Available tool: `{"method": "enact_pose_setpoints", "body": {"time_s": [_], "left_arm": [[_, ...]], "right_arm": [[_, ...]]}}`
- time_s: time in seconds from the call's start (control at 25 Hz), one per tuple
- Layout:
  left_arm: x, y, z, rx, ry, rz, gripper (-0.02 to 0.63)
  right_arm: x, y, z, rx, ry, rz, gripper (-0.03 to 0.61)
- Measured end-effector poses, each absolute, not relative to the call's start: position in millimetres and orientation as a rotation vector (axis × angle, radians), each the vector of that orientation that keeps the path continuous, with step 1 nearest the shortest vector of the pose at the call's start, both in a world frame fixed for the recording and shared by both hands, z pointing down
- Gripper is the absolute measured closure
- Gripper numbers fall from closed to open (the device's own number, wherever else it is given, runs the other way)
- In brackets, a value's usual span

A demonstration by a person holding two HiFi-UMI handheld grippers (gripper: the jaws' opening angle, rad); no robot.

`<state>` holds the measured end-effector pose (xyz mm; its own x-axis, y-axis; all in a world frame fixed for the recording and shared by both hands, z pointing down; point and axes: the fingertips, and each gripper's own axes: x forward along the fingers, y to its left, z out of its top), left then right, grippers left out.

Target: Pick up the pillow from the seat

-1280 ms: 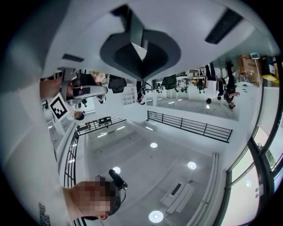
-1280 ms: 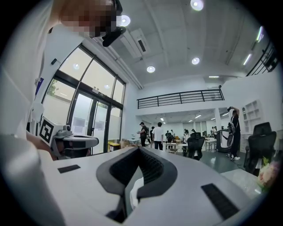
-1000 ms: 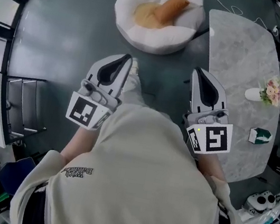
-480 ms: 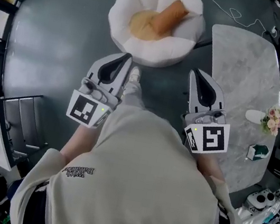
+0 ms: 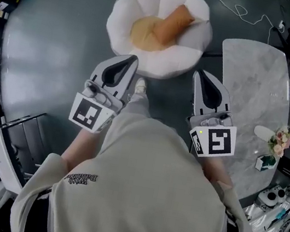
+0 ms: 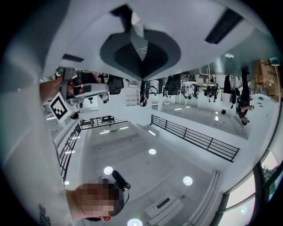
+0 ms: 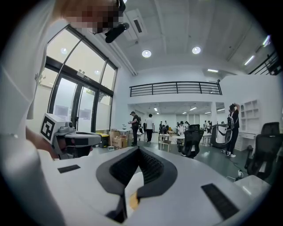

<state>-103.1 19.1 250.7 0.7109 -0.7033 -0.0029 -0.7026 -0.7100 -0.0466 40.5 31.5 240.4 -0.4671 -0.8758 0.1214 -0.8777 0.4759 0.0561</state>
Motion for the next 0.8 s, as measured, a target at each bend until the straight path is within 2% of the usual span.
{"method": "enact_pose_setpoints", "body": {"time_s": [0.36,0.8], "left_arm": [[-143,-65,256,-2.946,1.148,-0.018,0.604],[-166,-116,258,-2.997,1.067,-0.013,0.604]], "right_arm": [[-10,-56,239,1.530,-2.522,0.018,0.569],[-39,-110,233,1.551,-2.505,0.033,0.569]]}}
